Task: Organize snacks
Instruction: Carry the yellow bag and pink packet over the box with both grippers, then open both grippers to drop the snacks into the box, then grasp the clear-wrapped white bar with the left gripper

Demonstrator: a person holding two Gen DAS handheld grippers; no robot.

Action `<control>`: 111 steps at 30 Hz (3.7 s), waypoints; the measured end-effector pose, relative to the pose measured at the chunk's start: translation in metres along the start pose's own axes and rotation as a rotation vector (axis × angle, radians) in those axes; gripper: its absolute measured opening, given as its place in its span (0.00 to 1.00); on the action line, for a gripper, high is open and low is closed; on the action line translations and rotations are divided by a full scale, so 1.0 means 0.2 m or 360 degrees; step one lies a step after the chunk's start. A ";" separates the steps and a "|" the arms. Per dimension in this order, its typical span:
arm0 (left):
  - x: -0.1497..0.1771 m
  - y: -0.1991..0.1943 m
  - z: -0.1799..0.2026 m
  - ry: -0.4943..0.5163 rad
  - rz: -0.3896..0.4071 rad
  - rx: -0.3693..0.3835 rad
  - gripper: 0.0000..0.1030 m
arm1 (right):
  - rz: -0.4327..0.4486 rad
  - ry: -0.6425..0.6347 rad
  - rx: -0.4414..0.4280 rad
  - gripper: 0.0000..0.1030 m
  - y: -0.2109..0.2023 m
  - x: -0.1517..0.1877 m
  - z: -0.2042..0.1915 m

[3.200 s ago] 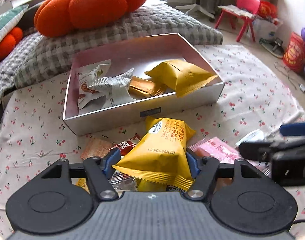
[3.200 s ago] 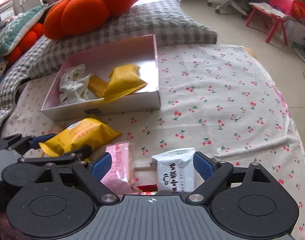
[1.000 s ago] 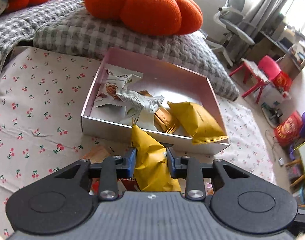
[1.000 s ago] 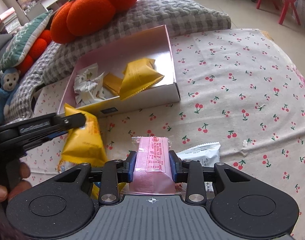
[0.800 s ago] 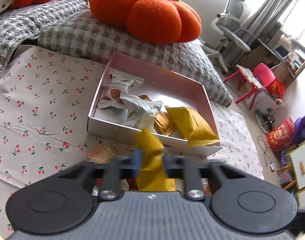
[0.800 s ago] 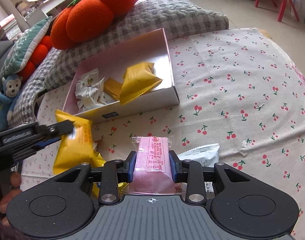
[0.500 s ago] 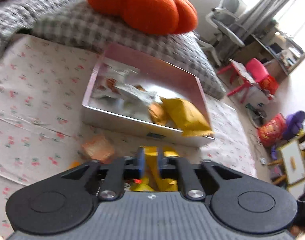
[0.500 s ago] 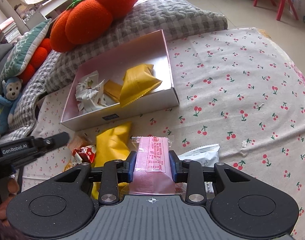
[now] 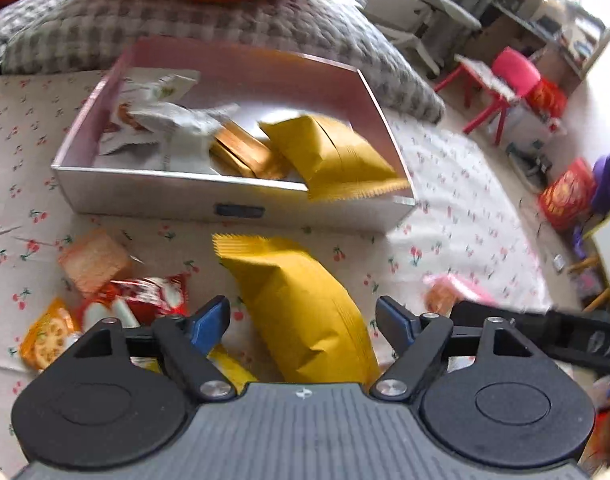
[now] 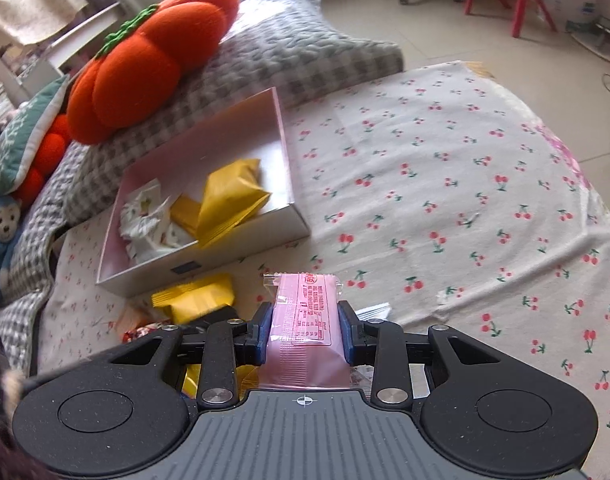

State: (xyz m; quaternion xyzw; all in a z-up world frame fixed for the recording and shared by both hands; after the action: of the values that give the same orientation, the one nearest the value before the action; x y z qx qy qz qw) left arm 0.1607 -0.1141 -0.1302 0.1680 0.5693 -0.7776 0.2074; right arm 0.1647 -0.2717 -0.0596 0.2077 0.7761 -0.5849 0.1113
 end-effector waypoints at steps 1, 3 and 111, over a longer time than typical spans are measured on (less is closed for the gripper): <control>0.02 0.02 0.02 0.0027 -0.0006 -0.0035 0.60 | 0.0000 0.0004 0.0002 0.31 0.00 0.00 0.00; 0.04 0.03 0.05 0.0121 0.0034 -0.0114 0.52 | 0.0002 0.0008 0.0001 0.31 0.00 0.00 0.00; 0.02 -0.52 -0.58 -0.0210 0.0115 -0.0327 0.96 | 0.0230 -0.0074 0.0128 0.85 -0.14 0.03 -0.22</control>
State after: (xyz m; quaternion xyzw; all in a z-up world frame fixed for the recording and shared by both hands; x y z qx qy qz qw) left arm 0.1067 0.0227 -0.0823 0.1146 0.6248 -0.7165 0.2884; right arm 0.1504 -0.2350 -0.0245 0.2539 0.7322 -0.6107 0.1627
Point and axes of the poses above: each gripper's, at about its wrist camera, not at the fingertips, and y roughly the way its jaws point, z to its right, x to its underside, the point moved 6 cm from there along y, roughly the way its jaws point, and after that the axes turned 2 degrees about -y, right-handed, at the moved point
